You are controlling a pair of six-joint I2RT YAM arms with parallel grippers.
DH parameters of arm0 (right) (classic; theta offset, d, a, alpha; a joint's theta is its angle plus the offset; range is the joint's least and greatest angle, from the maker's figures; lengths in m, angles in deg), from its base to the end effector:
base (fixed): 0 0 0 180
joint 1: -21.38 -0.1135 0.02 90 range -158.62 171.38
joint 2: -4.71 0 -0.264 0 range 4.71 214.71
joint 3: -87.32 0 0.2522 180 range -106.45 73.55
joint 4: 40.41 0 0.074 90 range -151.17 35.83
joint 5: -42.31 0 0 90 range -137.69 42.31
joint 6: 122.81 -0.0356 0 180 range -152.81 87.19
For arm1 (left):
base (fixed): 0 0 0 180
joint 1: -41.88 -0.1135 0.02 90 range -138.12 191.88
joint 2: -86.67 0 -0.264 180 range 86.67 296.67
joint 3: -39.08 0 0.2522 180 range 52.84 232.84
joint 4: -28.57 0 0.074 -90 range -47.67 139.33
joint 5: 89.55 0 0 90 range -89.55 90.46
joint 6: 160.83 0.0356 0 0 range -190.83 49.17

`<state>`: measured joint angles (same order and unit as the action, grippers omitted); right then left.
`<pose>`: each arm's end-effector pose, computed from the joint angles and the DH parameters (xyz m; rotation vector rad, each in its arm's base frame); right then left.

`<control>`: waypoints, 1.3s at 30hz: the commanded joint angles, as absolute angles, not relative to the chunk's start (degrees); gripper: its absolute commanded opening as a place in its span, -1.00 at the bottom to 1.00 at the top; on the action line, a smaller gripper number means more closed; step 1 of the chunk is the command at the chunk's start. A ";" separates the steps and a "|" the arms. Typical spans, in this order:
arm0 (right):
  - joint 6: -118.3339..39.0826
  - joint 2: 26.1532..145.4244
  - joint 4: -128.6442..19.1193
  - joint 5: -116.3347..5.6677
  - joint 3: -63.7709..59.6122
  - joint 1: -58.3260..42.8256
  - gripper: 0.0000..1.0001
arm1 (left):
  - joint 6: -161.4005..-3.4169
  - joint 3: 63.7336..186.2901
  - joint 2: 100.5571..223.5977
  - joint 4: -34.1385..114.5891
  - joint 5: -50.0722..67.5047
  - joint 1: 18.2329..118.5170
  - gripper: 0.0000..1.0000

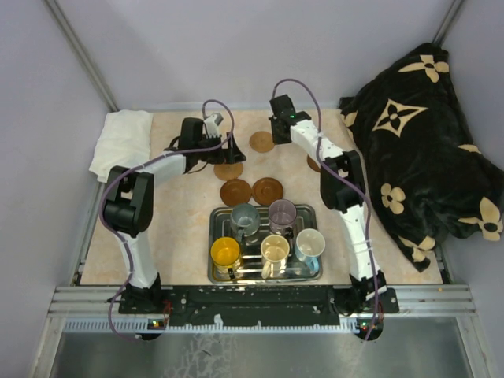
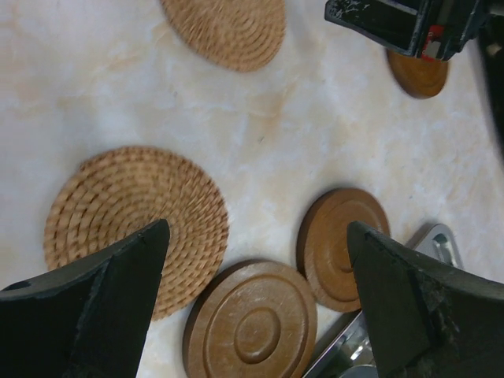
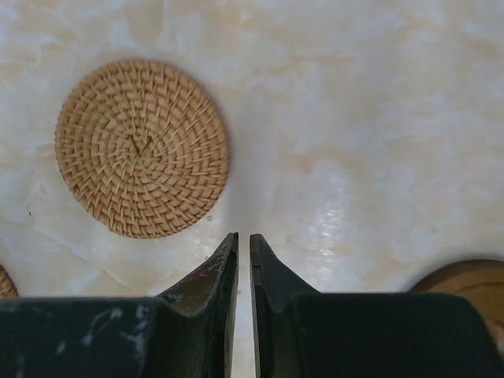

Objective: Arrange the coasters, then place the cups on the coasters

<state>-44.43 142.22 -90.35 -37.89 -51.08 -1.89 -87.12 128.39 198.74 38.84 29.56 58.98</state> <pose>0.4969 0.2071 0.2134 -0.1679 2.4057 0.0727 0.4153 -0.1459 0.2033 0.3216 2.1715 -0.8794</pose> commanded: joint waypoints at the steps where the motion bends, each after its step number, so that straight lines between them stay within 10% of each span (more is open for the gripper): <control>1: -44.48 143.14 -88.19 -41.56 -52.66 -2.72 -0.75 | -85.22 125.75 197.32 42.77 24.21 59.01 0.99; 16: -44.79 149.40 -86.10 -45.69 -61.68 -3.76 -0.34 | -86.28 127.59 199.13 46.52 19.83 58.84 0.99; 39: -43.41 153.19 -86.30 -47.10 -61.09 -5.88 -0.32 | -82.58 136.92 207.34 56.15 8.72 60.66 0.99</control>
